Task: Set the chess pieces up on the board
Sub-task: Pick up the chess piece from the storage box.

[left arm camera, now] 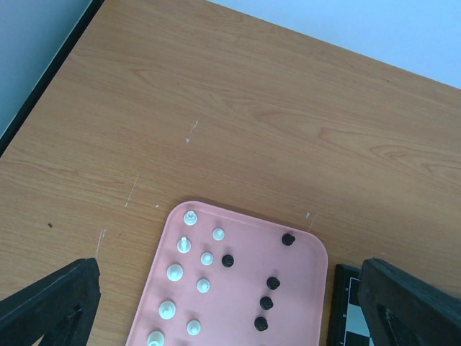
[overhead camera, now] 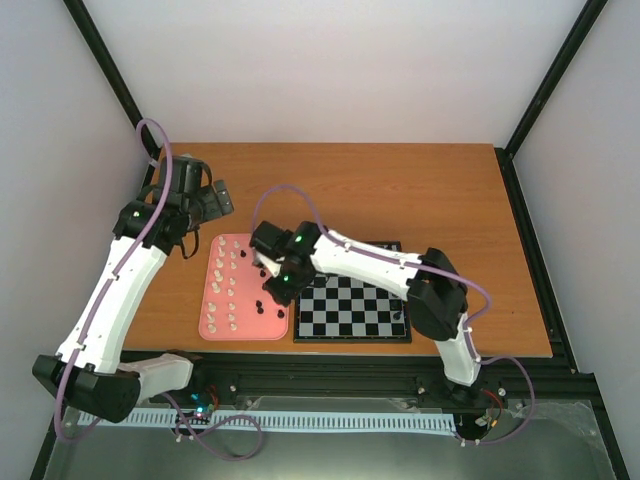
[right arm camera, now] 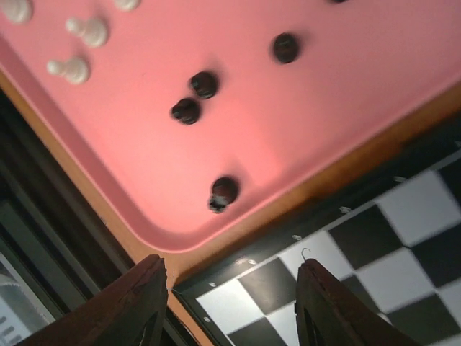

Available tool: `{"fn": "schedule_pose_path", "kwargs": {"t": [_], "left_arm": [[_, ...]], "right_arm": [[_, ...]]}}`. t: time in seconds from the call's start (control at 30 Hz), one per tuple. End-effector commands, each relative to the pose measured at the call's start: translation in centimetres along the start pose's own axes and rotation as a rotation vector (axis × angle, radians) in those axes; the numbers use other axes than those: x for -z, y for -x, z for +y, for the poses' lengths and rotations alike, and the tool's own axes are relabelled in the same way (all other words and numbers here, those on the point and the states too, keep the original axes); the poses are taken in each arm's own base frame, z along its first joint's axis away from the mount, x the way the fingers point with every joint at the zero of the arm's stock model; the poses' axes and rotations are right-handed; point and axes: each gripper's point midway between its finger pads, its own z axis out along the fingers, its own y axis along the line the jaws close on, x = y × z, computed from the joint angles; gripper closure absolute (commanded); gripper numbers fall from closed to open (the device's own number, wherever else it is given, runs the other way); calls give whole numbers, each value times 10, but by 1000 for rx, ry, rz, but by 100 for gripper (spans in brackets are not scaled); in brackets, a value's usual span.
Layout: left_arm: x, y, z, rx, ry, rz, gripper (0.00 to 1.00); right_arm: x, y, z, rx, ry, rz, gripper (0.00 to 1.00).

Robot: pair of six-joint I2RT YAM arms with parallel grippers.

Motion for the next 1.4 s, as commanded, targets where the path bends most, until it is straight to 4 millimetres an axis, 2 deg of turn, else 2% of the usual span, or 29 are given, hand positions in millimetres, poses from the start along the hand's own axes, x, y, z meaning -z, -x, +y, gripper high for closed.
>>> {"fn": "schedule_pose_path", "kwargs": {"t": [0.0, 0.27, 0.6, 0.9, 1.37], "left_arm": [[12, 0, 6, -7, 2, -7, 0], [12, -6, 8, -5, -4, 5, 0], [11, -11, 10, -8, -3, 10, 0], [9, -11, 10, -10, 0, 11, 0], [4, -14, 8, -11, 2, 22, 0]], "right_arm": [[-19, -6, 30, 98, 67, 53, 43], [-43, -8, 39, 139, 102, 100, 44], [-71, -11, 22, 106, 18, 153, 47], [-76, -9, 18, 108, 0, 159, 51], [-84, -10, 13, 82, 32, 179, 67]]}}
